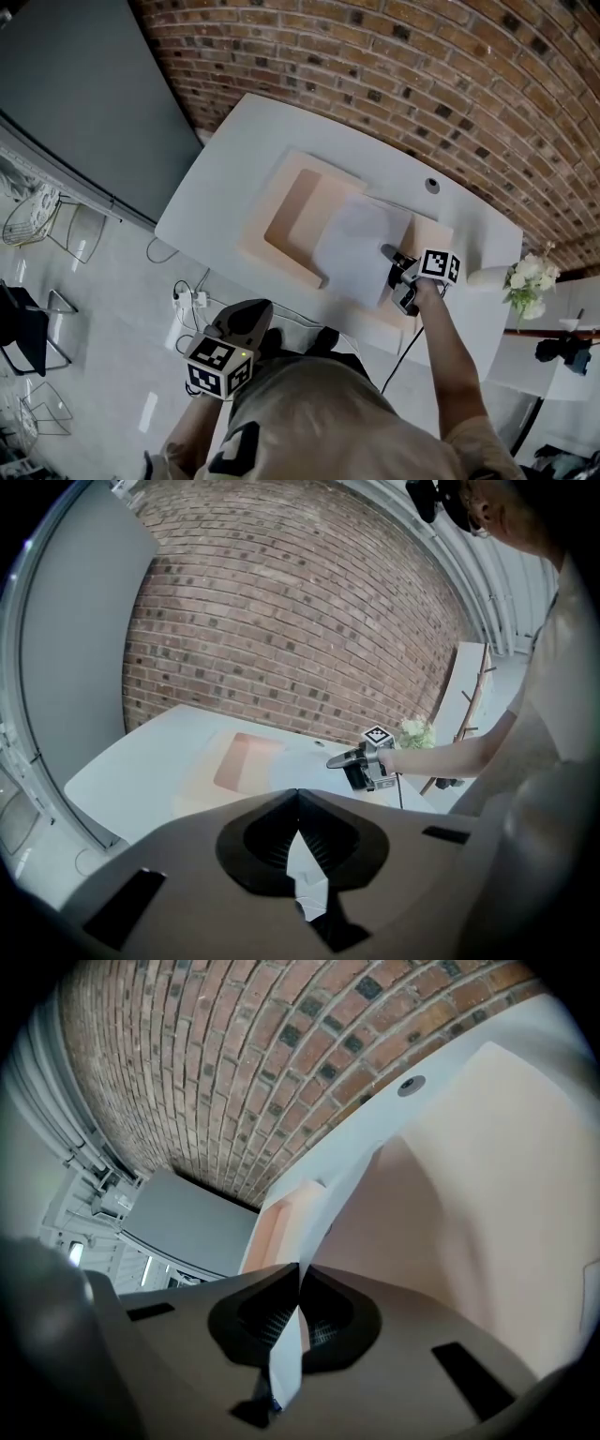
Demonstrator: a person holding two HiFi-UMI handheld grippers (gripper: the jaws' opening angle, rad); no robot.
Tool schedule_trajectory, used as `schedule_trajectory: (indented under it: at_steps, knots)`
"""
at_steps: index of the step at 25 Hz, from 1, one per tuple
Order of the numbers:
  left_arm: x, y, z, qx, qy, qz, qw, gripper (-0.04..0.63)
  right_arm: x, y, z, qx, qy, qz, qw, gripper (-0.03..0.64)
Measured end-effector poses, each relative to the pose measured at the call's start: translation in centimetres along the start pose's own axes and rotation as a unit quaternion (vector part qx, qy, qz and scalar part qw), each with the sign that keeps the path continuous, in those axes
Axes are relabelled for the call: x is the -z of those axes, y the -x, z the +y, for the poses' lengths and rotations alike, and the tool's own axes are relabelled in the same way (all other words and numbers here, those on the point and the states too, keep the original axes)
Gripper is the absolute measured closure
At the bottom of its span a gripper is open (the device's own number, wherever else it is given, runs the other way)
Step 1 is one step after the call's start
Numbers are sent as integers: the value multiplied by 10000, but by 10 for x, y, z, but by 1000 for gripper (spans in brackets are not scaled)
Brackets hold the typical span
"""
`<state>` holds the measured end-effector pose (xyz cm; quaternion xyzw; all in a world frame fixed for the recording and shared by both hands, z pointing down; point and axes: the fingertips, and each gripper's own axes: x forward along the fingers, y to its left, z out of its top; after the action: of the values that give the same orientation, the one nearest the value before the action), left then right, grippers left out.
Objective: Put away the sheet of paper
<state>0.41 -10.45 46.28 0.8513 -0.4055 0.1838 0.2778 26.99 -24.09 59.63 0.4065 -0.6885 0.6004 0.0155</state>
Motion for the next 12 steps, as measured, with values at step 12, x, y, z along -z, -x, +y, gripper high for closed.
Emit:
schedule_trajectory:
  at_steps: [12]
  knots:
    - [-4, -11, -35, -546, 11, -21, 9985, 581, -9, -9, 2, -433, -184, 84, 9989, 594]
